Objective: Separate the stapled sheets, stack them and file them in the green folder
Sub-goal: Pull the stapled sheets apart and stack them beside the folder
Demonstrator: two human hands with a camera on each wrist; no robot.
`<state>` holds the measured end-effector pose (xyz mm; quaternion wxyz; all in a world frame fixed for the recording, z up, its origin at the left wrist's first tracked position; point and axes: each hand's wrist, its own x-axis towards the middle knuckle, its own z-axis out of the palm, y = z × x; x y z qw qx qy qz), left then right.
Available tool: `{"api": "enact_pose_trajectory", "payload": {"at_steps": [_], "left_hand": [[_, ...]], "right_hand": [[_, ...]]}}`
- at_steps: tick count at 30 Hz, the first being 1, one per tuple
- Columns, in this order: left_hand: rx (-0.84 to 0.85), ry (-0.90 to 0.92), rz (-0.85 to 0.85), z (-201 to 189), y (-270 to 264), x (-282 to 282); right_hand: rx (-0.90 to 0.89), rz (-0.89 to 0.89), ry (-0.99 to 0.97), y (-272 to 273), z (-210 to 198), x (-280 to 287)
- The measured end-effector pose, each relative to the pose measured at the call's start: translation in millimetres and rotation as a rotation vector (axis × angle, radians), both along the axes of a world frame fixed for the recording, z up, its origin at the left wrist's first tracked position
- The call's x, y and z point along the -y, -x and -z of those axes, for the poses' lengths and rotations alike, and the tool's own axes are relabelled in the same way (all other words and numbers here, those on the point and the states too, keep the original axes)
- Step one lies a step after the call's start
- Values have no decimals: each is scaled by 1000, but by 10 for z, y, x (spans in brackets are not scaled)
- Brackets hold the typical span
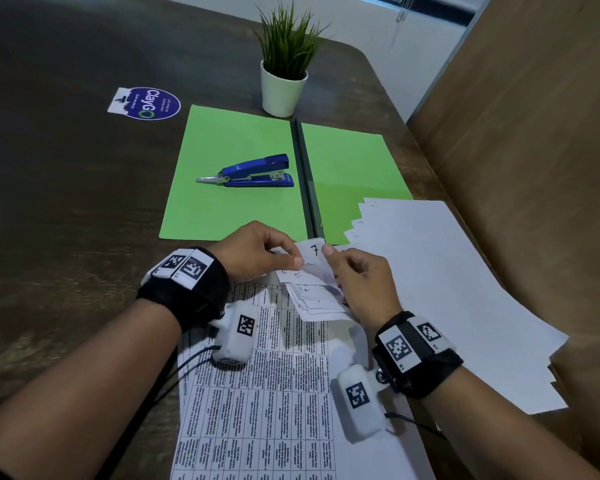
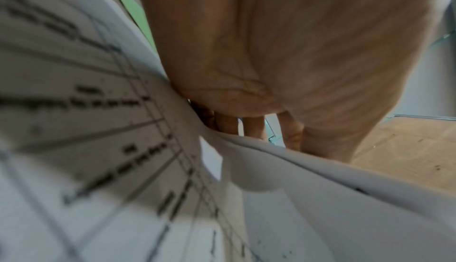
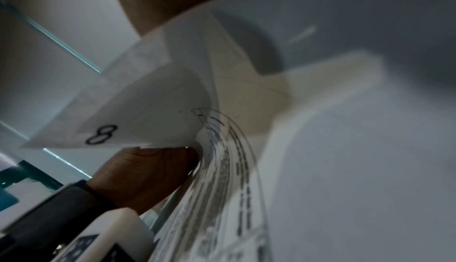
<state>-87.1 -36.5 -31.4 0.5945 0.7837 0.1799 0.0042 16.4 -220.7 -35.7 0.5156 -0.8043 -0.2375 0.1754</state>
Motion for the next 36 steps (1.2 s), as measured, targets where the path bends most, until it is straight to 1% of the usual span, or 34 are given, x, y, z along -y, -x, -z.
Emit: {"api": "enact_pose_trajectory", "payload": {"at_steps": [3, 6, 9, 13, 17, 25, 29, 32, 36], "left_hand": [[-10, 4, -45, -16, -10, 28], [37, 14, -84, -28, -15, 44], [91, 24, -80, -3, -9, 23], [87, 47, -63, 17, 12, 3], [85, 37, -45, 2, 24, 4], [71, 34, -73, 33, -3, -3], [21, -1, -61, 25, -17, -7], [-27, -15, -45, 4, -20, 5], [-84, -42, -76, -18, -49, 26]], "right_hand": [[62, 11, 78, -55, 33, -62], [152, -7, 170, -66, 45, -87], [282, -77, 192, -5, 27, -78], [422, -149, 185, 83, -10, -51], [400, -156, 169, 113, -39, -30], [401, -98, 244, 101, -14, 13], [423, -102, 230, 115, -17, 13], [439, -139, 207, 123, -36, 22], [455, -164, 293, 101, -65, 41]]}}
